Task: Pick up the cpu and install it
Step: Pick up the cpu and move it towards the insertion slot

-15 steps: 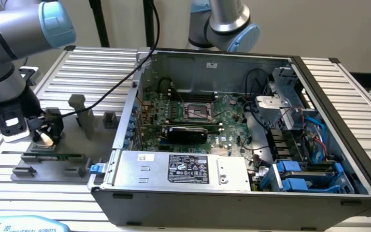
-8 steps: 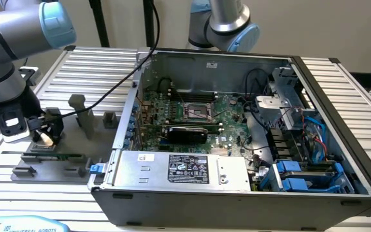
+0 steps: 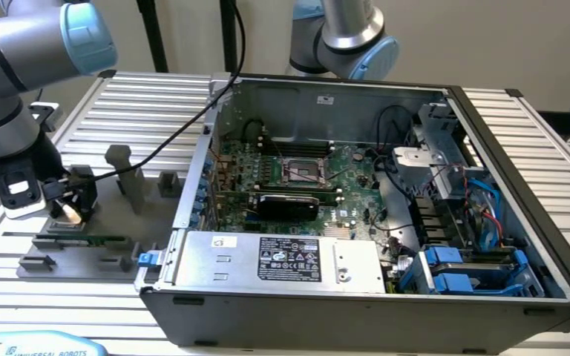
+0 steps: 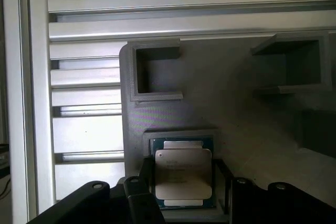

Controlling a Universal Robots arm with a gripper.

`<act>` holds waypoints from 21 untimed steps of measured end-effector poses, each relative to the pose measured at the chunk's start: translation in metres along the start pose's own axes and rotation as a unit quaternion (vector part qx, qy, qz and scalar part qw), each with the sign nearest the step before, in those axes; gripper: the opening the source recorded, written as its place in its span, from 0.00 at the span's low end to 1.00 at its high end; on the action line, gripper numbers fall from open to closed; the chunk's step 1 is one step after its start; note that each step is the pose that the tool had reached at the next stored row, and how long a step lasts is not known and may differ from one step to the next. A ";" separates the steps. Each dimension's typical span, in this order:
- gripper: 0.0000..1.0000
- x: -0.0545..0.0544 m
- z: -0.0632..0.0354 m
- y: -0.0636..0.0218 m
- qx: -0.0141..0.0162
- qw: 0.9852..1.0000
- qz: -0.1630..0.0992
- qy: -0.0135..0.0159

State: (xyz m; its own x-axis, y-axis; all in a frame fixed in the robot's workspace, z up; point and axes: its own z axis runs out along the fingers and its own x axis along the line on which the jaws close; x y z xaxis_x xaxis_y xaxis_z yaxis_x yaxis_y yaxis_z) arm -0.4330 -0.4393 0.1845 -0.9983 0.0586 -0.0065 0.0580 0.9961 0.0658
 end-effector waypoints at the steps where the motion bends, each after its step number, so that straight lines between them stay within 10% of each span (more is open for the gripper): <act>1: 0.55 0.000 0.0000 0.0000 0.000 1.000 0.000 0.000; 9: 0.55 0.000 -0.0073 0.0005 0.000 1.000 0.000 0.000; 21: 0.55 -0.001 -0.0567 0.0038 -0.001 1.000 0.000 0.001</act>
State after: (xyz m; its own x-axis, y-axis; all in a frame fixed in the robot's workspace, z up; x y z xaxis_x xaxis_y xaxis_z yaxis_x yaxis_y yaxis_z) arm -0.4326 -0.4393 0.2413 -0.9983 0.0586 -0.0036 0.0582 0.9961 0.0670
